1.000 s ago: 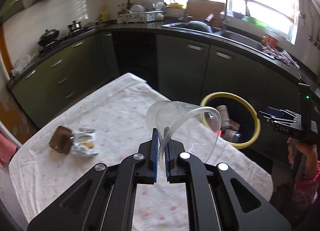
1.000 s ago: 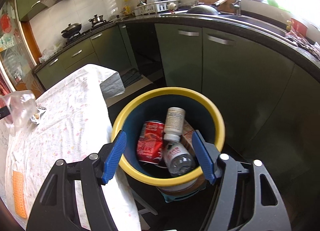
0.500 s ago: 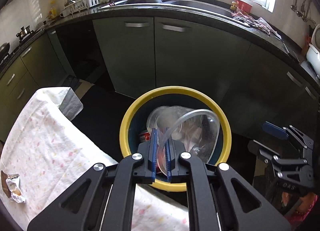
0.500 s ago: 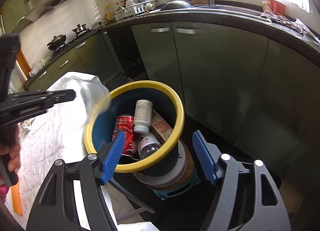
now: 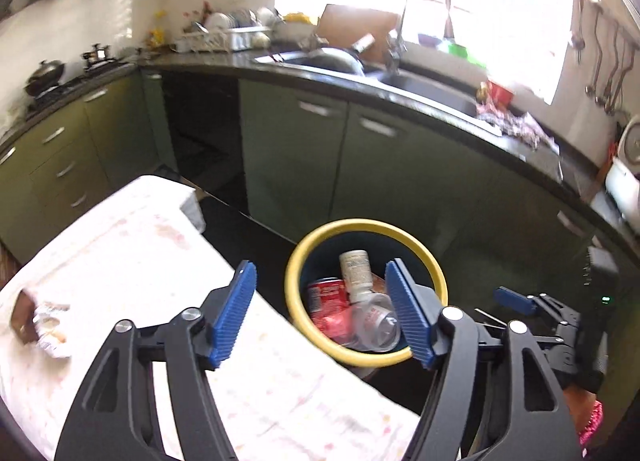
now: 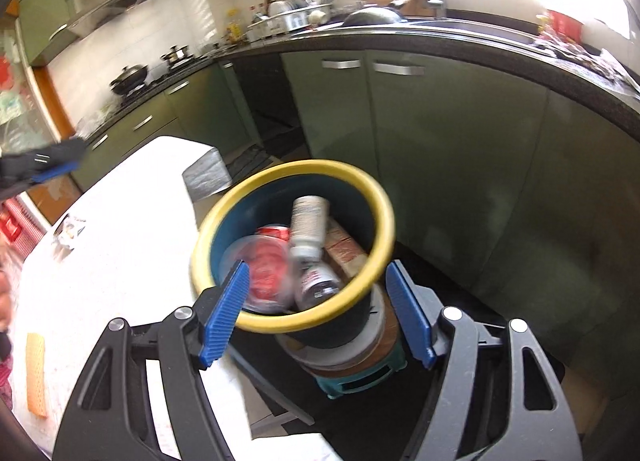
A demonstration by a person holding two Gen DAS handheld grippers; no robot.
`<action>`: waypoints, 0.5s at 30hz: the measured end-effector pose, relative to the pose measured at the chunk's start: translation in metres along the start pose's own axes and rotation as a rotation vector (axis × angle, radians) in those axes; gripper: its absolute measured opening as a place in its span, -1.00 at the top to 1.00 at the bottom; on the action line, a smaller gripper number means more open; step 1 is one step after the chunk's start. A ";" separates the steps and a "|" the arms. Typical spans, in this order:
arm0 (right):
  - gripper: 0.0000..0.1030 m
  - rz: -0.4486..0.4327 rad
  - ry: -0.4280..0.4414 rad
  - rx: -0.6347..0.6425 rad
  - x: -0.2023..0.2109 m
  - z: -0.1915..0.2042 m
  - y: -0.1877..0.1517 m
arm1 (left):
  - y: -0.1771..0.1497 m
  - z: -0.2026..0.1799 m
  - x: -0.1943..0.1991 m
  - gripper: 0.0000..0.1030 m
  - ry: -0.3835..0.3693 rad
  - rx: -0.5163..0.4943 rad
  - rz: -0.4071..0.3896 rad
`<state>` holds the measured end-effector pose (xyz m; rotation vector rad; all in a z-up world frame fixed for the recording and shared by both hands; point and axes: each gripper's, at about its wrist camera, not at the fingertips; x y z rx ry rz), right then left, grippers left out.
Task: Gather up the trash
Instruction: 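Move the right gripper to the orange knitted sponge and close on its end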
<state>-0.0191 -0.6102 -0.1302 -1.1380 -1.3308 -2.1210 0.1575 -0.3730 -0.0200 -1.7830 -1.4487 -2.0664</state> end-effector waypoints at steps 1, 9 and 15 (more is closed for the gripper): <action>-0.31 0.005 0.009 0.019 0.000 0.008 -0.001 | -0.009 0.011 0.016 -0.44 0.018 0.019 -0.021; -0.31 0.062 0.114 0.254 -0.003 0.106 -0.019 | -0.106 0.105 0.124 -0.63 0.225 0.226 -0.123; -0.31 0.122 0.268 0.478 0.003 0.200 -0.048 | -0.178 0.166 0.187 -0.68 0.348 0.406 -0.149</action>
Point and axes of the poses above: each gripper's, at about its wrist camera, not at the fingertips, and x roughly against the way its jaws point, z to its left, y to its top, and after that the axes turned 11 degrees about z, right-handed
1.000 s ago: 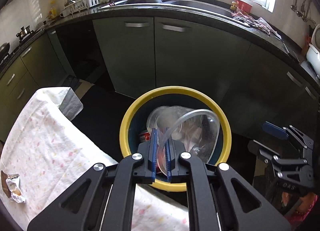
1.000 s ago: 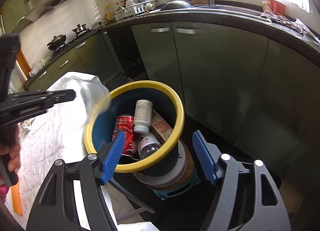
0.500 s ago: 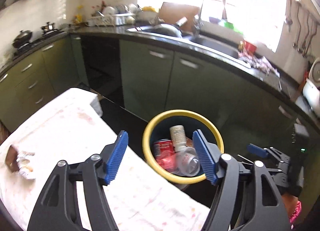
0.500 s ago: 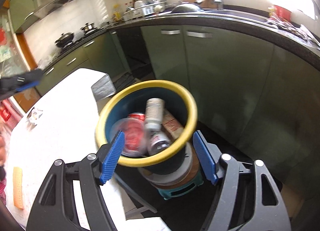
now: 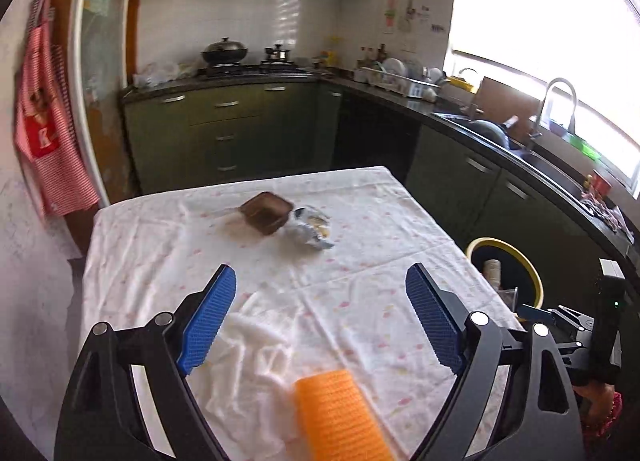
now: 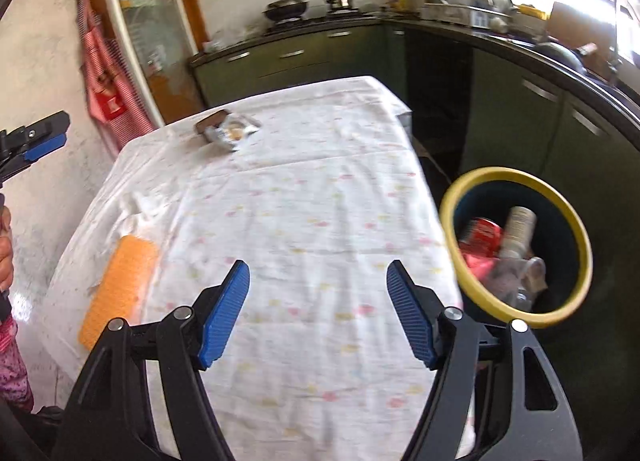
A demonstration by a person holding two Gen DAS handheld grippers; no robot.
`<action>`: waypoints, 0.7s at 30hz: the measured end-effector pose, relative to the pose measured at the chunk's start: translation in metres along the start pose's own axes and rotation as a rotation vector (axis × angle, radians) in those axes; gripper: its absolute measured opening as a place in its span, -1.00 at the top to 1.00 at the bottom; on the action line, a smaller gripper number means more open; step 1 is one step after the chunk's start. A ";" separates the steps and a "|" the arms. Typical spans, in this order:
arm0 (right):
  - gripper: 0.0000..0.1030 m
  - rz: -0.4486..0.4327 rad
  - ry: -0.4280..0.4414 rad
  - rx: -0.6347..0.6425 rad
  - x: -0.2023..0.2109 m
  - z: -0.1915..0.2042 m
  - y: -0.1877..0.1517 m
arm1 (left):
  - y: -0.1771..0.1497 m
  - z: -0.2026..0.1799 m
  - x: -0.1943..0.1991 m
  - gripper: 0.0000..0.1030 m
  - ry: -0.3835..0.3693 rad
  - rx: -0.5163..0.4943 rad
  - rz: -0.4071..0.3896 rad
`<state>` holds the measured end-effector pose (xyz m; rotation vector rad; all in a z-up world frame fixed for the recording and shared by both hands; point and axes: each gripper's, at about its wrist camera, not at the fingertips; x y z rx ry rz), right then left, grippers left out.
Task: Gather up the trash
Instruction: 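Move the right gripper to the orange knitted sponge and close on its end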
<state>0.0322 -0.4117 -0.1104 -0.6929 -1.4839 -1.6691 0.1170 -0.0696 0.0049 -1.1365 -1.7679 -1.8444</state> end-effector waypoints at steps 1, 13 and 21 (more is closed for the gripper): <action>-0.31 0.006 0.019 0.038 -0.002 0.016 0.000 | -0.008 0.014 0.006 -0.69 0.019 0.021 -0.005; -0.31 0.112 0.184 0.313 -0.020 0.158 -0.016 | -0.079 0.093 0.063 -0.75 0.095 0.165 -0.038; -0.31 0.193 0.178 0.346 -0.044 0.181 -0.026 | -0.083 0.090 0.061 -0.75 0.053 0.169 -0.036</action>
Point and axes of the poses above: each gripper's, at about its wrist camera, not at the fingertips, and x roughly against the way its jaws point, z to its left, y to its top, and after that the axes turned 11 degrees about z, right-handed
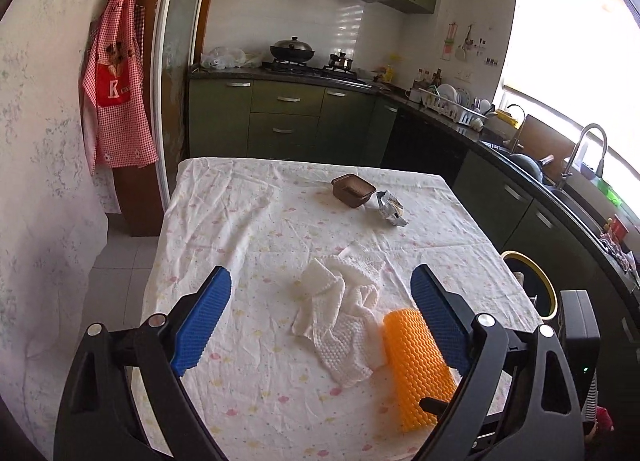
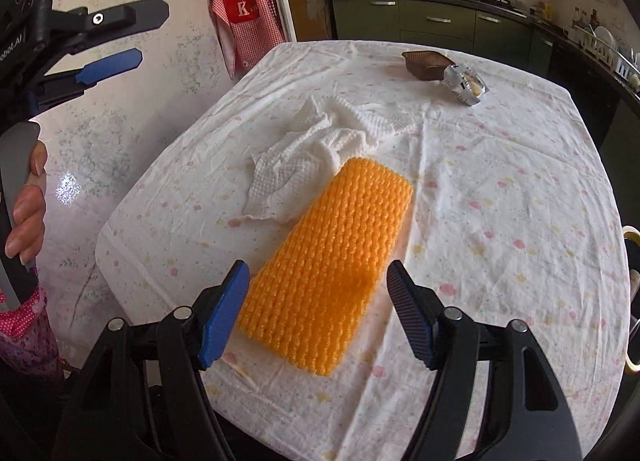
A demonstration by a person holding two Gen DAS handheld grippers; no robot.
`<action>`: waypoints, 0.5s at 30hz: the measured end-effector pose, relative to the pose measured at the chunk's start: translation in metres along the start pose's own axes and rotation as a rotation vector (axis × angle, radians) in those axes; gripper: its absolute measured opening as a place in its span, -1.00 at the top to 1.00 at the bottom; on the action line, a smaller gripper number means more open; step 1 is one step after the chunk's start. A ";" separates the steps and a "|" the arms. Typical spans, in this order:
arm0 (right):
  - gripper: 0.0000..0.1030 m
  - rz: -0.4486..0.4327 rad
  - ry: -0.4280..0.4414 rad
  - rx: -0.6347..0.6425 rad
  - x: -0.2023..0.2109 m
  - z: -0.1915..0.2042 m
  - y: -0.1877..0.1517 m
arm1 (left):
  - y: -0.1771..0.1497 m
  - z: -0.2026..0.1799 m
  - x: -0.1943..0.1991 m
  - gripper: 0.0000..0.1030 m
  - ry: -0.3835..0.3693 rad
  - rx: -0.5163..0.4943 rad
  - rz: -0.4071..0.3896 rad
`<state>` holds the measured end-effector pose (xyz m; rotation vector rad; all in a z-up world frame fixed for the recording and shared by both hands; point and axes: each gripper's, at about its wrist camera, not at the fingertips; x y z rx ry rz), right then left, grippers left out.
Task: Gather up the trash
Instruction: 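Move the right gripper to the orange knitted sponge and close on its end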
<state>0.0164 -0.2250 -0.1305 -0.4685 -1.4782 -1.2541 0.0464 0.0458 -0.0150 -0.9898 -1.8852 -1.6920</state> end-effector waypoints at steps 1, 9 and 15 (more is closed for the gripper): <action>-0.31 0.006 -0.005 0.005 -0.002 0.001 0.000 | 0.000 0.000 -0.001 -0.75 -0.001 -0.001 0.002; 0.05 0.049 -0.010 0.025 -0.012 0.003 -0.005 | 0.000 0.002 -0.007 -0.75 -0.011 0.015 0.017; 0.80 0.042 0.020 0.011 -0.005 -0.007 -0.012 | 0.000 -0.002 -0.011 -0.75 -0.007 0.010 0.031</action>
Point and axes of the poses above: each gripper's, at about its wrist camera, not at the fingertips, and x roughly against the way its jaws point, z to its left, y to its top, and after that the axes turned 11 degrees about z, right-handed
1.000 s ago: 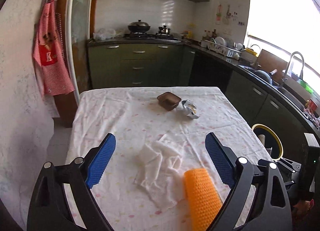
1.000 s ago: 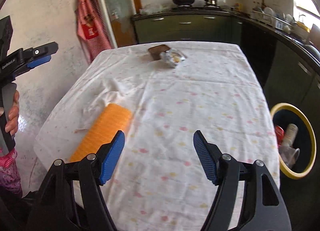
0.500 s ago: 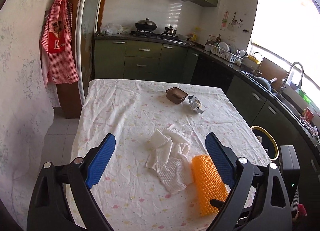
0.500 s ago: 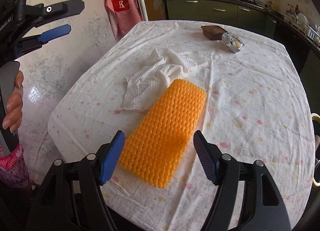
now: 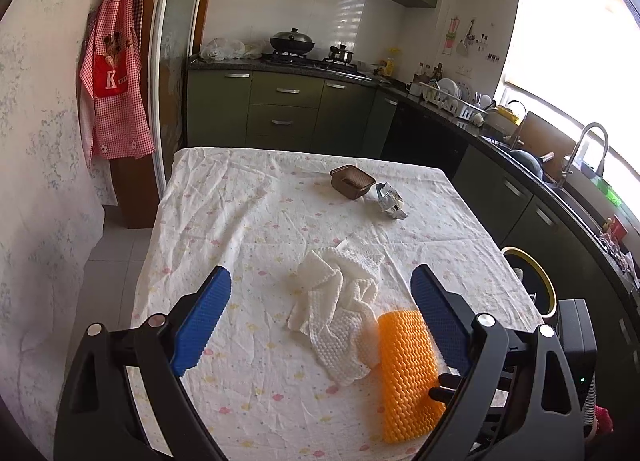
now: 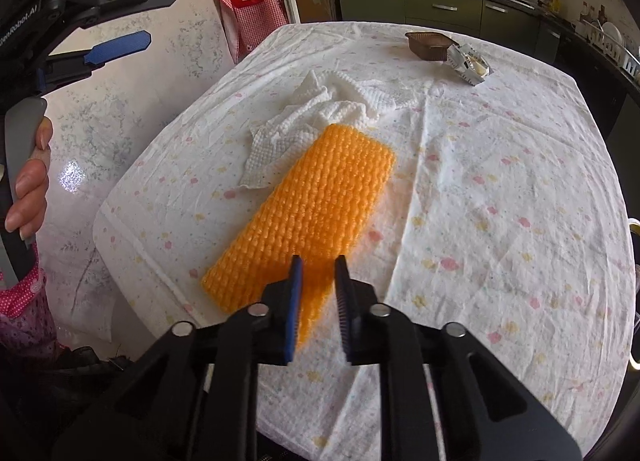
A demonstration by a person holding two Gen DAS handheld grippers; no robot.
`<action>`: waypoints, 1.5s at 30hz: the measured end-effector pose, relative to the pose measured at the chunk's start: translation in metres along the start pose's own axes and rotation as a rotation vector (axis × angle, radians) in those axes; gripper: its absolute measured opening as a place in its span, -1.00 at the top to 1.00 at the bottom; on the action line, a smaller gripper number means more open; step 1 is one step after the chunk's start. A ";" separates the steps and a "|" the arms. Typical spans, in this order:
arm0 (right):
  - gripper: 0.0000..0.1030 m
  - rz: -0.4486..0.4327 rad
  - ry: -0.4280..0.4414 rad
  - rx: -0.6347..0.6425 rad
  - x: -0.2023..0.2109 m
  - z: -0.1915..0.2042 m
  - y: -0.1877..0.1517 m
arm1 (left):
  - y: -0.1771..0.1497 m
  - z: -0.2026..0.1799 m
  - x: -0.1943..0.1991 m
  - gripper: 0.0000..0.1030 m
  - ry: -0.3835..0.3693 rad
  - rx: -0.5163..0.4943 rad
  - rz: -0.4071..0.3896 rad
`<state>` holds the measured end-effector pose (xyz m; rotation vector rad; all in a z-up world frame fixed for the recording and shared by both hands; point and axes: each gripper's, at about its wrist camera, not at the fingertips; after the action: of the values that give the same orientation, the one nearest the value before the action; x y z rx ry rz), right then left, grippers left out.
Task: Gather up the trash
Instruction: 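Move the right gripper to the orange knitted sponge and close on its end, then carry the orange sponge over the bin and open the right gripper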
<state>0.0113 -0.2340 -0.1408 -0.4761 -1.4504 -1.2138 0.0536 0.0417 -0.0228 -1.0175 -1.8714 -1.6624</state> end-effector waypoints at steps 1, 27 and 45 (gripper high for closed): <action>0.87 -0.006 0.009 -0.004 0.003 -0.002 -0.001 | 0.001 0.000 0.000 -0.75 -0.001 -0.001 0.002; -0.70 0.047 -0.089 0.042 -0.012 0.036 0.023 | -0.001 0.003 -0.001 -0.76 -0.008 -0.019 -0.002; 0.77 0.060 -0.121 0.013 0.006 0.019 0.008 | -0.006 0.023 -0.008 -0.76 -0.036 0.019 -0.001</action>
<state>0.0073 -0.2165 -0.1294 -0.5894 -1.5348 -1.1435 0.0576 0.0626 -0.0363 -1.0461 -1.9074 -1.6337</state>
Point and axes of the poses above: each gripper's, at about its wrist camera, not at the fingertips, and x roughly against the way its jaws point, z to its left, y to its top, and after that the axes turned 11 degrees about z, right-handed
